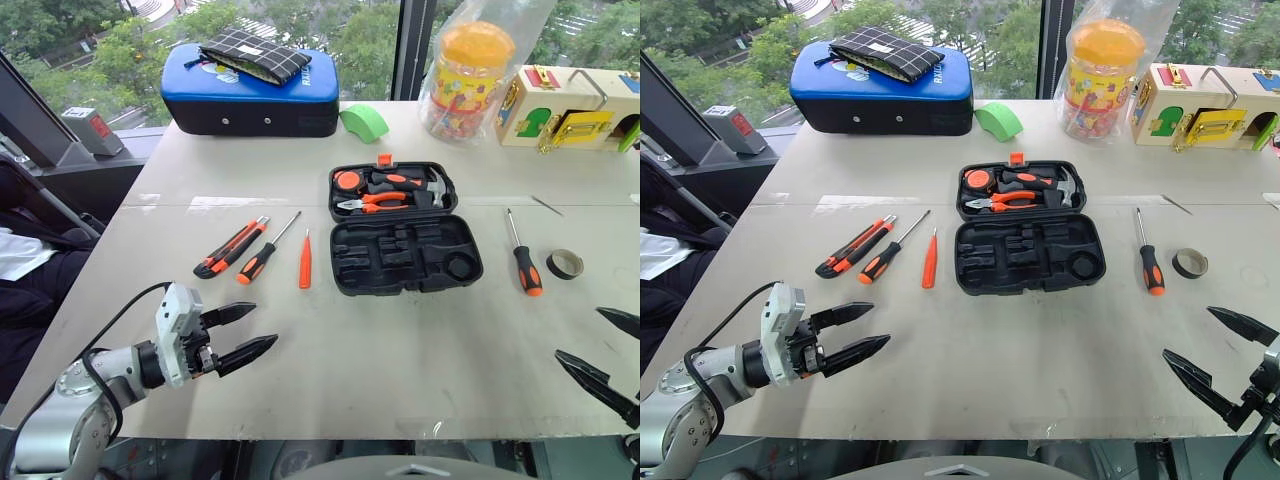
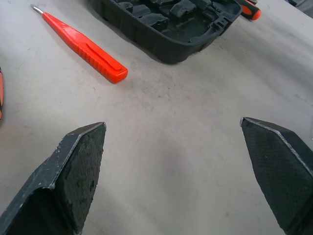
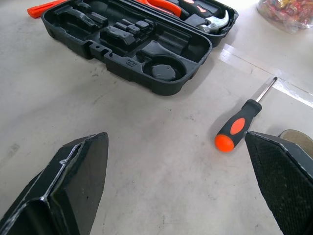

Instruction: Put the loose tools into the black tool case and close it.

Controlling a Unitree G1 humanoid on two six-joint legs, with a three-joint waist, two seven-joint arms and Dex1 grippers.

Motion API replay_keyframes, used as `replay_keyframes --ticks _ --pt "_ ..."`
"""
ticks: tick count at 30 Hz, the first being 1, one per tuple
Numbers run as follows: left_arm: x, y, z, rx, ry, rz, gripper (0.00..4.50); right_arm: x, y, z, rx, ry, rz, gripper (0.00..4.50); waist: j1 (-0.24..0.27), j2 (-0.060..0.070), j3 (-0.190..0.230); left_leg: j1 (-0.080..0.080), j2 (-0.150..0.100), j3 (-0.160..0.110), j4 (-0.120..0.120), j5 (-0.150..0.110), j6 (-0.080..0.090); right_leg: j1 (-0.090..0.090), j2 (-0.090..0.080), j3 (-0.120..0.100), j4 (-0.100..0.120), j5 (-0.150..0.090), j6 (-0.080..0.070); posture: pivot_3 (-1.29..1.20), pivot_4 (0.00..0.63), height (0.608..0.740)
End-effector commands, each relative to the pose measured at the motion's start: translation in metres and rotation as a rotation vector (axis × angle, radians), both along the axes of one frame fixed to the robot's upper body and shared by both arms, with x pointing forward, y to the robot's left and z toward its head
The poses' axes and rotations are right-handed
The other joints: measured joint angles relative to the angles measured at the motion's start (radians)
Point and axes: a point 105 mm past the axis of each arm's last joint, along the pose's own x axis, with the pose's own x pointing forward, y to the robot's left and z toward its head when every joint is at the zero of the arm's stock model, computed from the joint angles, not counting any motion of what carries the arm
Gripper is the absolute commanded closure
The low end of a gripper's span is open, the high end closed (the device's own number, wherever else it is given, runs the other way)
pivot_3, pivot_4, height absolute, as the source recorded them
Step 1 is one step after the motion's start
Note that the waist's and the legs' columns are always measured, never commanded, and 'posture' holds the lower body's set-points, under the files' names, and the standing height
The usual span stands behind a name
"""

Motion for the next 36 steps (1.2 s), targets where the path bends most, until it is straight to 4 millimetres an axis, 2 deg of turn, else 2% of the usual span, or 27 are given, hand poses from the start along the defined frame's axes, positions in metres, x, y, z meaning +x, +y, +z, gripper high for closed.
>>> replay_keyframes --ticks 1,7,11,15,18,21,24,30,31,33,36 --pt "0.008 0.006 0.007 -0.015 -0.057 0.051 0.02 0.004 0.01 0.008 -0.002 -0.045 0.034 0.0 0.0 0.0 0.0 0.0 0.0 0.0 0.0 0.0 0.0 0.0 0.0 0.0 0.0 0.0 0.0 0.0 0.15 0.74" --pt "0.041 0.027 0.017 -0.044 -0.091 0.279 0.02 0.017 0.037 0.022 0.028 -0.131 0.097 0.0 0.0 -0.001 0.0 0.0 0.0 -0.001 0.0 0.0 0.0 0.0 0.0 -0.001 0.0 0.001 0.002 0.0 0.15 0.74" --pt "0.072 0.037 0.02 0.116 -0.073 0.432 0.02 0.018 0.063 0.037 0.078 -0.146 0.221 0.0 0.001 -0.001 0.001 0.0 -0.001 -0.002 0.0 0.0 0.0 0.0 0.001 -0.002 0.0 0.001 0.002 0.0 0.15 0.74" --pt "0.092 0.019 0.031 0.171 -0.063 0.417 0.02 0.024 0.078 0.045 0.09 -0.164 0.285 0.0 -0.001 -0.003 0.001 0.0 -0.001 -0.002 0.0 0.0 0.0 0.0 0.001 -0.003 0.001 0.001 0.002 0.0 0.15 0.74" --pt "0.101 0.006 0.028 0.251 -0.051 0.389 0.02 0.028 0.081 0.046 0.094 -0.172 0.29 0.0 -0.002 -0.003 0.001 0.0 -0.002 -0.002 0.0 0.0 0.0 0.0 0.002 -0.004 0.001 0.002 0.002 0.0 0.15 0.74" --pt "0.108 0.005 0.019 0.303 -0.022 0.413 0.02 0.027 0.081 0.043 0.093 -0.164 0.288 0.0 -0.002 -0.004 0.001 0.0 -0.002 -0.002 0.0 0.0 0.0 0.0 0.002 -0.003 0.002 0.001 0.002 0.0 0.15 0.74" --pt "0.11 0.007 0.008 0.362 0.004 0.429 0.75 0.025 0.081 0.041 0.091 -0.161 0.282 0.0 -0.003 -0.004 0.001 0.0 -0.001 -0.003 0.0 0.0 -0.001 0.0 0.002 -0.003 0.002 0.001 0.003 0.0 0.15 0.74" --pt "0.112 0.001 0.005 0.362 -0.004 0.397 3.57 0.019 0.079 0.037 0.097 -0.157 0.257 0.0 -0.002 -0.004 0.001 0.001 -0.001 -0.002 0.0 0.0 -0.001 0.0 0.001 -0.002 0.002 0.001 0.003 0.0 0.15 0.74" --pt "0.113 -0.001 0.008 0.354 -0.018 0.389 3.73 0.018 0.079 0.036 0.097 -0.156 0.254 0.0 -0.001 -0.004 0.001 0.001 -0.002 -0.002 0.0 0.0 -0.001 0.0 0.001 -0.002 0.002 0.001 0.003 0.0 0.15 0.74" --pt "0.115 -0.003 0.016 0.317 -0.051 0.375 3.71 0.018 0.079 0.034 0.098 -0.157 0.247 0.0 0.0 -0.004 0.001 0.0 -0.002 -0.002 0.001 0.0 -0.001 0.0 0.001 -0.002 0.002 0.001 0.003 0.0 0.15 0.74" --pt "0.116 -0.027 0.074 0.087 -0.173 0.206 3.71 0.015 0.075 0.033 0.097 -0.166 0.216 0.0 0.003 -0.007 0.003 0.0 -0.002 -0.003 0.001 0.0 -0.001 0.0 0.001 -0.003 0.002 0.001 0.003 0.0 0.15 0.74"
